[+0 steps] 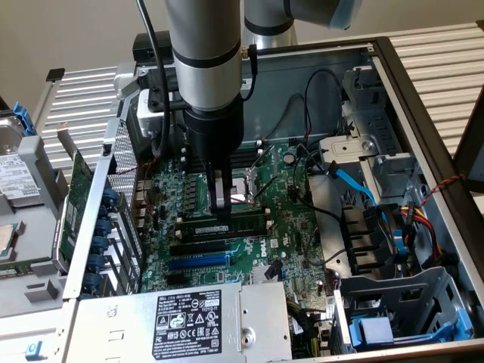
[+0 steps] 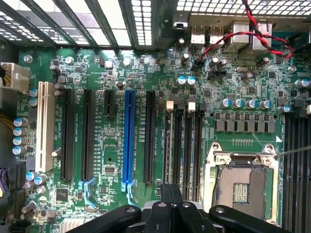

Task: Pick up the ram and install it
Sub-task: 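Press down the ram until it locks into place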

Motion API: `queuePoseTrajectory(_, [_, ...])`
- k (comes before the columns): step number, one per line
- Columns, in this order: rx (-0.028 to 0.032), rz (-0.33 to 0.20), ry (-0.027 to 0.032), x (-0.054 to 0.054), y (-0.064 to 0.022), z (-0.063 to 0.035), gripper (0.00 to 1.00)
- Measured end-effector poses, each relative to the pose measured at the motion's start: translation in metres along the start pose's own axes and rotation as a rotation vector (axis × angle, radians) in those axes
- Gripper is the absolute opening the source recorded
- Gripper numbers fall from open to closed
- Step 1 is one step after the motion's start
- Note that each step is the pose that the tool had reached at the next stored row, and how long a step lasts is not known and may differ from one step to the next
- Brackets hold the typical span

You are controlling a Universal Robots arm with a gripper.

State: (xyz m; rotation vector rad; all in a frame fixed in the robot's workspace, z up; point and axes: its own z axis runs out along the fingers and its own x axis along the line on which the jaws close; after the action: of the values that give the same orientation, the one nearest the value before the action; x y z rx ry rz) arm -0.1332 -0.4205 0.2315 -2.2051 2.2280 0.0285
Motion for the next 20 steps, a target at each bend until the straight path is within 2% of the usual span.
queuePoseTrajectory(20, [-0.0006,-0.033,0.0003,0.0012,0.0001,0.0017,0.11])
